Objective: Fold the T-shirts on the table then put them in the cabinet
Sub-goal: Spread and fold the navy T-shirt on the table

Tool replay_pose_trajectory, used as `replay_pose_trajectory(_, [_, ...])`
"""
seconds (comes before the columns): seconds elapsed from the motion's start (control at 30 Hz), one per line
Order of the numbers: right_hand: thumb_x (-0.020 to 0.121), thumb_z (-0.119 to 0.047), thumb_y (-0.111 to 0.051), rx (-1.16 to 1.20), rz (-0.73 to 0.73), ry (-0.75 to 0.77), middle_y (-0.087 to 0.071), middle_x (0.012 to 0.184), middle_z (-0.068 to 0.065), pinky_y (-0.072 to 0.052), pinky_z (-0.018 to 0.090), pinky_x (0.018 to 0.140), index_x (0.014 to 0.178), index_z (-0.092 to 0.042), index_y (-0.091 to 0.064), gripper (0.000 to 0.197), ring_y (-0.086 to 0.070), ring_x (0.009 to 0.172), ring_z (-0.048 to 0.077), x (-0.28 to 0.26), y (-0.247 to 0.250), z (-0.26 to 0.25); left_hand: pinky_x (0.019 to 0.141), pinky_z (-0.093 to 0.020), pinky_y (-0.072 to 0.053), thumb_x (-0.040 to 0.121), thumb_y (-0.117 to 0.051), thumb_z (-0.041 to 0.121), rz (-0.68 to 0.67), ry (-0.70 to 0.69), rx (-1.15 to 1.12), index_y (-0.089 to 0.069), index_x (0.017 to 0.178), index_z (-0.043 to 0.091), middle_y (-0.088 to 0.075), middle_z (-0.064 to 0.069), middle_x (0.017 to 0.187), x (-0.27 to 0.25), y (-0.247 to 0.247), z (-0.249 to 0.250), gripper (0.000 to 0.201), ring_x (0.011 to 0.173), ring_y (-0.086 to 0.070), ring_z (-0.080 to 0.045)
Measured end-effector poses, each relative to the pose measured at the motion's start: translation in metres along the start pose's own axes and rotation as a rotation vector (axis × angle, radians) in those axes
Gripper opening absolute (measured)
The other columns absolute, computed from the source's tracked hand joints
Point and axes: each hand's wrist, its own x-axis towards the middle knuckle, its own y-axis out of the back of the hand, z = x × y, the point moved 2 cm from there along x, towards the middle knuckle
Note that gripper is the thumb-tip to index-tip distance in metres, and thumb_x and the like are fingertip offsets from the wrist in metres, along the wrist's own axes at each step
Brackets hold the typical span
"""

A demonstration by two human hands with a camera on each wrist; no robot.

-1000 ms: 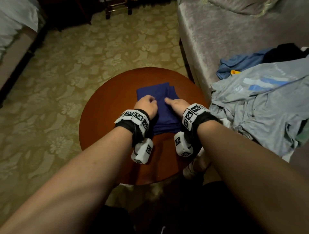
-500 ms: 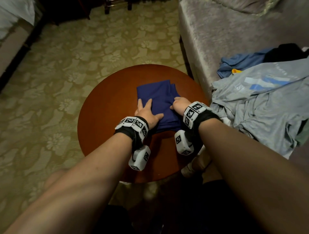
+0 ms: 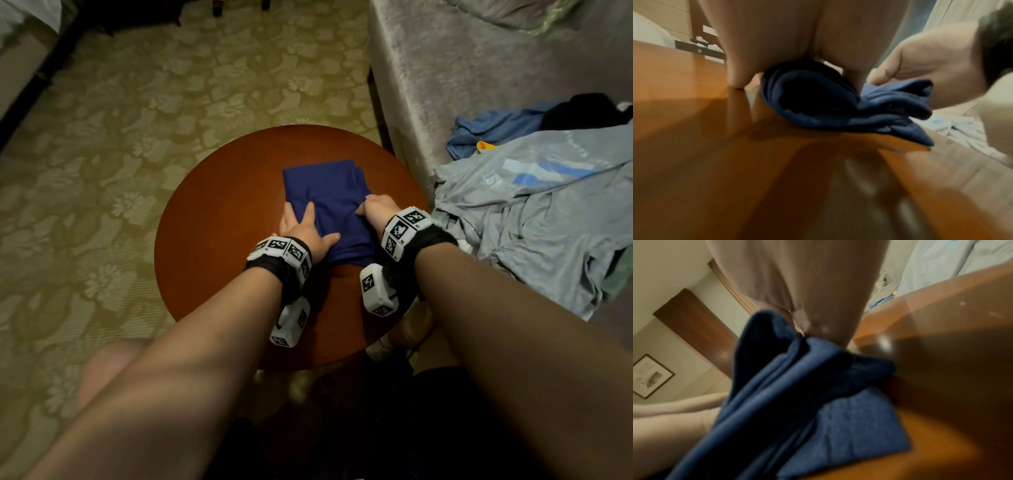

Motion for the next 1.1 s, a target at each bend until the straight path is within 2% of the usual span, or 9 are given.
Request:
replay_pose_trajectory(0.13, [0.097, -0.013, -0.048, 0.048, -0.008, 0.019, -0.048, 0.139, 0.019, -0.04, 0.027, 0.097, 0.136, 0.001, -0.046, 0.042, -0.045, 0.129, 0.03, -0.003, -0.003, -0.003, 0.118, -0.051, -0.003, 0.088, -0.052, 0.059, -0.005, -0.001, 0.031, -0.001, 0.152, 0.032, 0.019, -0.009, 0.158, 0.001, -0.003, -0.002, 0.086, 0.147, 0.009, -0.028])
replay_pose_trajectory(0.2, [0.095, -0.023, -0.053, 0.071, 0.026, 0.034, -0.044, 0.143, 0.015, -0.037, 0.03, 0.1, 0.145, -0.008, -0.034, 0.055, -0.045, 0.128, 0.03, -0.001, -0.006, -0.006, 0.118, -0.05, -0.003, 0.088, -0.052, 0.059, -0.008, -0.009, 0.037, 0.0, 0.152, 0.032, 0.019, -0.009, 0.158, 0.002, -0.002, -0.003, 0.087, 0.147, 0.011, -0.028])
replay_pose_trajectory(0.27, [0.093, -0.028, -0.055, -0.044, 0.111, 0.102, -0.034, 0.147, 0.012, -0.034, 0.034, 0.105, 0.149, -0.019, -0.024, 0.064, -0.04, 0.13, 0.031, -0.001, -0.007, -0.01, 0.119, -0.047, -0.004, 0.088, -0.052, 0.059, -0.006, -0.017, 0.039, 0.001, 0.152, 0.031, 0.019, -0.011, 0.158, 0.004, -0.003, -0.004, 0.088, 0.146, 0.012, -0.028])
replay_pose_trajectory(0.37, [0.094, -0.022, -0.051, -0.314, 0.194, 0.28, -0.024, 0.15, 0.004, -0.025, 0.033, 0.111, 0.147, -0.023, -0.031, 0.057, -0.027, 0.135, 0.028, -0.004, -0.003, -0.018, 0.119, -0.045, -0.003, 0.089, -0.051, 0.059, -0.016, -0.019, 0.045, 0.003, 0.152, 0.031, 0.019, -0.012, 0.158, 0.004, -0.004, -0.004, 0.088, 0.146, 0.013, -0.029])
replay_pose_trajectory(0.43, [0.095, -0.016, -0.048, -0.473, 0.104, 0.367, -0.021, 0.156, 0.003, -0.018, 0.03, 0.115, 0.144, -0.018, -0.039, 0.051, -0.02, 0.142, 0.025, 0.0, -0.006, -0.022, 0.119, -0.048, -0.003, 0.088, -0.051, 0.06, -0.023, -0.018, 0.05, 0.003, 0.152, 0.031, 0.02, -0.011, 0.158, 0.005, -0.003, -0.004, 0.088, 0.146, 0.013, -0.029])
replay_pose_trajectory(0.53, [0.096, -0.016, -0.045, -0.689, -0.069, 0.318, -0.014, 0.159, 0.003, -0.017, 0.031, 0.118, 0.147, -0.015, -0.032, 0.053, -0.017, 0.145, 0.024, 0.005, -0.013, -0.013, 0.118, -0.052, -0.002, 0.088, -0.051, 0.061, -0.034, -0.022, 0.065, 0.003, 0.152, 0.033, 0.021, -0.009, 0.158, 0.003, -0.003, -0.005, 0.088, 0.146, 0.014, -0.027])
replay_pose_trajectory(0.83, [0.095, -0.028, -0.05, -0.827, -0.114, 0.249, -0.007, 0.161, -0.001, -0.016, 0.033, 0.118, 0.151, -0.021, -0.021, 0.063, -0.016, 0.145, 0.025, 0.003, -0.015, -0.008, 0.119, -0.046, -0.004, 0.087, -0.058, 0.055, -0.056, -0.062, 0.022, 0.0, 0.152, 0.033, 0.019, -0.007, 0.158, 0.003, 0.0, -0.011, 0.09, 0.147, 0.011, -0.028])
replay_pose_trajectory(0.97, [0.095, -0.041, -0.049, -0.924, -0.132, 0.192, -0.006, 0.16, -0.003, -0.018, 0.038, 0.117, 0.151, -0.027, -0.018, 0.066, -0.016, 0.144, 0.032, -0.006, -0.014, -0.008, 0.119, -0.041, -0.013, 0.085, -0.063, 0.05, -0.07, -0.088, 0.03, 0.001, 0.152, 0.031, 0.007, -0.01, 0.16, 0.005, 0.011, -0.021, 0.095, 0.147, -0.001, -0.03])
replay_pose_trajectory(1.1, [0.095, -0.045, -0.049, -0.923, -0.121, 0.192, -0.014, 0.158, 0.0, -0.022, 0.041, 0.115, 0.149, -0.027, -0.025, 0.062, -0.022, 0.14, 0.034, -0.019, -0.018, -0.01, 0.111, -0.043, -0.03, 0.076, -0.076, 0.041, 0.093, 0.01, -0.052, 0.0, 0.153, 0.024, -0.027, -0.011, 0.152, 0.001, 0.024, -0.031, 0.109, 0.138, -0.028, -0.035])
